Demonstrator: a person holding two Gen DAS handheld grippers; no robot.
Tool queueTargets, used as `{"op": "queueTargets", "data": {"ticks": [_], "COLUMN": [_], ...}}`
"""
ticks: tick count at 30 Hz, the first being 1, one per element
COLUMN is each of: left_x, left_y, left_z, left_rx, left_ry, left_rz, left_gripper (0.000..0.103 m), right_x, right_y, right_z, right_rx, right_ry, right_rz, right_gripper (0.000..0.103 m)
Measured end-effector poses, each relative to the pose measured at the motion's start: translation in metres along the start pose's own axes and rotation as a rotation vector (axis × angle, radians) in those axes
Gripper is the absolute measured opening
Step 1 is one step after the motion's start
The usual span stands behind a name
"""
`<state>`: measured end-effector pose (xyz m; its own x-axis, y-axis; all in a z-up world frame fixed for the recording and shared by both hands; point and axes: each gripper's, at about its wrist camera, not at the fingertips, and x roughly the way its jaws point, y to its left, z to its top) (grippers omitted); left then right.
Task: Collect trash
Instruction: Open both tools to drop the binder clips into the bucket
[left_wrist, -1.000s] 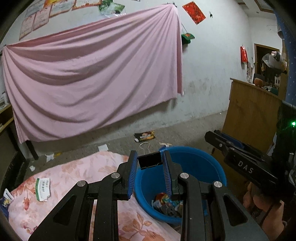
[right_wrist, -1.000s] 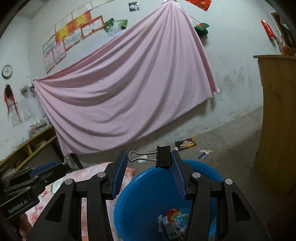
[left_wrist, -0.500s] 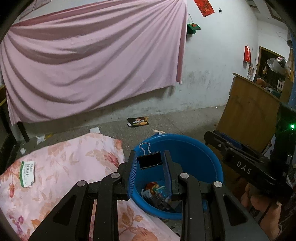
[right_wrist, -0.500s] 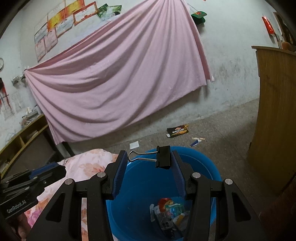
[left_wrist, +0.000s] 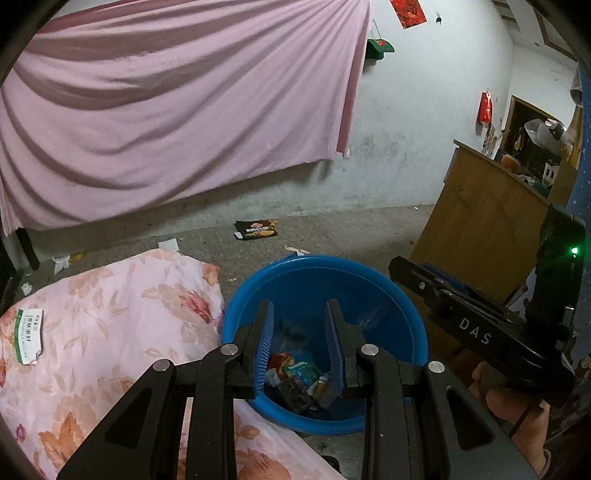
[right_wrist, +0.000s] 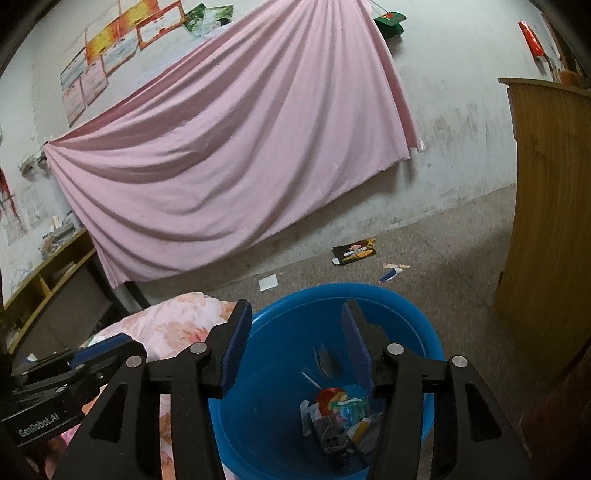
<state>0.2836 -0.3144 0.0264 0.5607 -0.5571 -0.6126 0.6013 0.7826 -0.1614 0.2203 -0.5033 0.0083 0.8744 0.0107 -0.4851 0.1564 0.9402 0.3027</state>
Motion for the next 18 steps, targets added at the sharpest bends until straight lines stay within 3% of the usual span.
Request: {"op": "queueTargets", "data": {"ticks": [9, 14, 18], "left_x": [-0.008, -0.027, -0.054], "left_y": [0.005, 0.017, 0.036], "left_z": [0.004, 0.005, 0.003], "left_rx": [-0.017, -0.046, -0.072], "left_ry": [-0.022, -0.071, -0.129], "left_rz": [0.012, 0.047, 0.109], "left_gripper": [0.03, 0.041, 0.051], "right_x": [0.001, -0.002, -0.006], "right_y": [-0.001, 0.004, 0.02], "right_z": [0.0, 0.004, 0.008], "right_rx": [0.004, 0.006, -0.015], "right_ry": [0.001, -0.022, -0.068], "right_rz": [0.002, 0.017, 0.041], "right_gripper": [0.052, 0.056, 0.065]}}
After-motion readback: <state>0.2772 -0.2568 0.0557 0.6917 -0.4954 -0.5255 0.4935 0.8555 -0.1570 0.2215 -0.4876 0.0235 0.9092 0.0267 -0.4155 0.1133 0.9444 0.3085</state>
